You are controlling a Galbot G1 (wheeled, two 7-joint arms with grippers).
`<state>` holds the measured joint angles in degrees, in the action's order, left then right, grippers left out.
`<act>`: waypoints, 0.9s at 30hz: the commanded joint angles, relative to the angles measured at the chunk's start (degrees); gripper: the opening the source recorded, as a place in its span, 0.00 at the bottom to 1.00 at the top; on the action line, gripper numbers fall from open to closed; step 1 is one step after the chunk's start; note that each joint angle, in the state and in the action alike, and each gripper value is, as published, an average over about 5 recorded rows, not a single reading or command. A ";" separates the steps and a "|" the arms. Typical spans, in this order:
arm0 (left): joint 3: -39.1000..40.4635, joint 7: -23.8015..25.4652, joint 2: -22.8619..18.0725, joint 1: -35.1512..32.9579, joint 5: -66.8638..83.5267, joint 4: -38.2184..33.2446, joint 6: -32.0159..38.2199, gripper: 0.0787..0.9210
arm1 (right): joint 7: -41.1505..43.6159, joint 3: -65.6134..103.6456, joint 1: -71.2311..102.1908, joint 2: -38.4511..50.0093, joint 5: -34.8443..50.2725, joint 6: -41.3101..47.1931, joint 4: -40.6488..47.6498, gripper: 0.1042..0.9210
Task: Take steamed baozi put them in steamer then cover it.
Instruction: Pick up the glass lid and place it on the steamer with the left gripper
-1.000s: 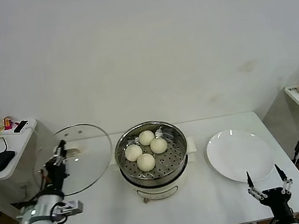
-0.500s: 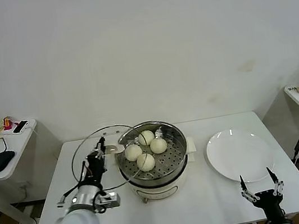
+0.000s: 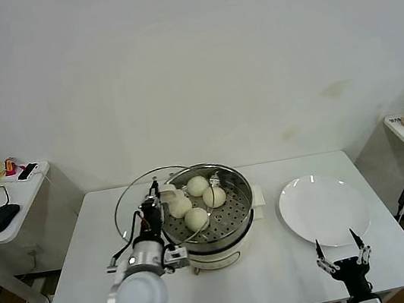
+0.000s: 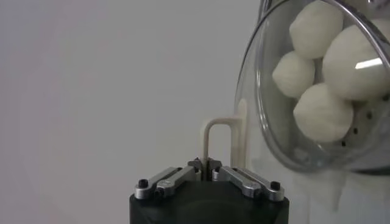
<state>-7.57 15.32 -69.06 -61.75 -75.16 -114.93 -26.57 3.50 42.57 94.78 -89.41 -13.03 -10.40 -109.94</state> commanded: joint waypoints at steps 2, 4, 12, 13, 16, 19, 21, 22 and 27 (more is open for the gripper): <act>4.03 1.63 -10.57 3.67 -6.94 4.57 -1.63 0.06 | -0.31 -1.29 -0.92 -0.17 -1.86 0.69 2.09 0.88; 4.38 1.69 -12.06 4.40 -7.79 5.71 -1.72 0.06 | -0.35 -1.36 -0.88 -0.16 -1.94 0.76 2.20 0.88; 5.35 2.19 -15.29 6.08 -11.22 8.86 -1.69 0.06 | -0.39 -1.71 -0.77 -0.41 -2.67 0.61 2.49 0.88; 5.44 2.28 -15.37 6.06 -11.61 9.09 -1.66 0.06 | -0.39 -1.76 -0.75 -0.43 -2.73 0.60 2.48 0.88; 5.69 2.33 -15.71 5.59 -12.42 9.51 -1.59 0.06 | -0.39 -1.78 -0.75 -0.38 -2.79 0.59 2.52 0.88; 5.98 2.26 -16.36 5.06 -13.33 9.87 -1.48 0.06 | -0.40 -1.89 -0.77 -0.32 -2.82 0.59 2.59 0.88; 6.20 2.18 -16.76 4.88 -13.83 10.02 -1.43 0.06 | -0.42 -2.06 -0.77 -0.33 -2.87 0.59 2.60 0.88; 6.25 2.14 -16.86 4.84 -14.05 10.07 -1.39 0.06 | -0.43 -2.16 -0.76 -0.33 -2.93 0.59 2.61 0.88; 6.17 2.15 -16.57 4.59 -14.49 10.35 -1.15 0.06 | -0.47 -2.34 -0.68 -0.34 -3.04 0.50 2.58 0.88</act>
<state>-1.84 17.32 -84.07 -57.28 -87.45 -105.80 -27.76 3.07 40.38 94.15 -89.74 -15.87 -9.88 -107.49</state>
